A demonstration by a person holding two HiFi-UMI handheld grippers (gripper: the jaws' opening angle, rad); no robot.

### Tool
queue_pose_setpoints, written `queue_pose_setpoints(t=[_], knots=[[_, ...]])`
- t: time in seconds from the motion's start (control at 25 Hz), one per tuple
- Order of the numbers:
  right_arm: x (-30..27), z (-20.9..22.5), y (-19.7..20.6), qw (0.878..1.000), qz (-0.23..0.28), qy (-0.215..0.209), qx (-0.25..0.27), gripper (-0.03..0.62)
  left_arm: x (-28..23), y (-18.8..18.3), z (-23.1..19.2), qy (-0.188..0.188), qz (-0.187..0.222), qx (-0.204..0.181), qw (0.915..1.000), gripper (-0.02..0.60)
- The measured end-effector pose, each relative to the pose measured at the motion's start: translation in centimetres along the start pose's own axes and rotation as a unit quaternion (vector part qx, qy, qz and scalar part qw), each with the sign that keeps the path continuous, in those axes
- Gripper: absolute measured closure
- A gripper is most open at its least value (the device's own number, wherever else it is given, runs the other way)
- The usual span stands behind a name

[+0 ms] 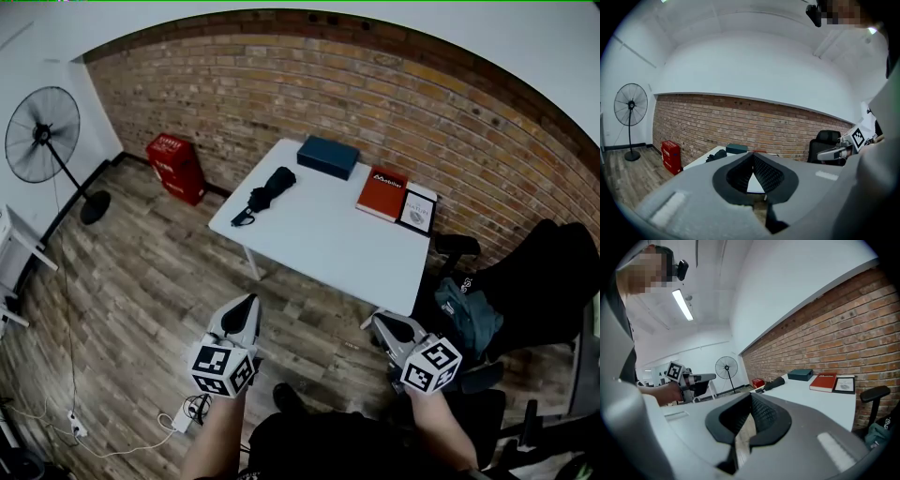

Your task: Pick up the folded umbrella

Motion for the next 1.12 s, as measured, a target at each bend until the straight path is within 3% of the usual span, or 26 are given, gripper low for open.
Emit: queue_pose_setpoints(t=[0.36, 0.6, 0.88, 1.12], knots=[[-10.5, -5.0, -0.2, 0.999, -0.017, -0.045, 0.01, 0.592, 2.1, -0.9, -9.0, -0.007, -0.008, 0.011, 0.9999, 0.574], [-15.5, -6.0, -0.3, 0.997, -0.028, -0.076, 0.011, 0.592, 0.5, -0.6, -11.7, 0.004, -0.02, 0.015, 0.9997, 0.574], [-22.2, -2.8, -0.4, 0.994, -0.031, -0.106, -0.003, 0.592, -5.0, -0.8, -14.7, 0.003, -0.034, 0.01, 0.9994, 0.574], [-30.5, 3.5, -1.8, 0.992, -0.031, -0.124, -0.023, 0.592, -13.2, -1.8, -18.6, -0.009, -0.044, 0.002, 0.999, 0.574]])
Point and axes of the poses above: the fingertips, and each gripper's own axes: x backward along the fingers, z to its right, y out of its underside, the point moved 7 cm from there along x, backward along the fingers, and after that the axes turned 7 degrees about z, right-handed, at the moved point
